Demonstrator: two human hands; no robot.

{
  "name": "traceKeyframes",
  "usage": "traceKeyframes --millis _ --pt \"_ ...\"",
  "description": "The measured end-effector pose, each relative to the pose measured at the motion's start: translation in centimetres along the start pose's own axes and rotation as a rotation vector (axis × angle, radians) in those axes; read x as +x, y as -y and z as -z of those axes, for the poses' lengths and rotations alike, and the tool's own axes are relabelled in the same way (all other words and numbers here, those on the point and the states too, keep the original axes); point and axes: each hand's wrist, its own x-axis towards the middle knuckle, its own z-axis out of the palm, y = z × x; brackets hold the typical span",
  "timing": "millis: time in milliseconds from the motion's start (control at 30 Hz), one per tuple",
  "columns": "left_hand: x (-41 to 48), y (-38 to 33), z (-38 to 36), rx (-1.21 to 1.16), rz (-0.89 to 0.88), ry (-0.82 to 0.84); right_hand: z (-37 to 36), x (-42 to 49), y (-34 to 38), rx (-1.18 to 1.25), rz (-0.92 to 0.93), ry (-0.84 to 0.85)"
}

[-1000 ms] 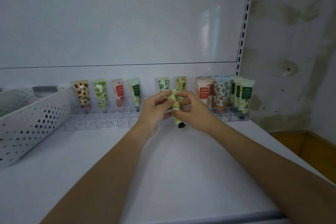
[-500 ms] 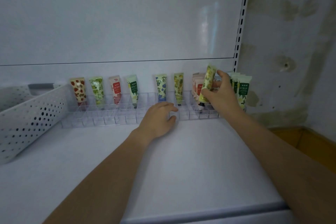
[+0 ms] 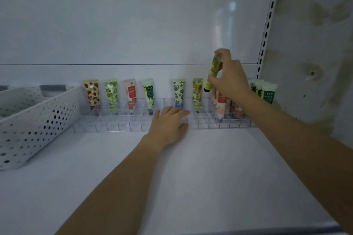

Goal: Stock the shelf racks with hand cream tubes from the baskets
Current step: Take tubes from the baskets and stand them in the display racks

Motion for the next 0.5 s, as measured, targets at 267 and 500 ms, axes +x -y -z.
traceKeyframes --millis 267,500 --pt "0.5 0.1 0.2 -0.002 0.003 -0.008 -3.0 1.7 -1.1 -0.202 -0.045 0.171" --pt "0.6 0.1 0.3 -0.012 0.009 -0.005 -3.5 2.1 -1.6 -0.393 -0.103 0.296"
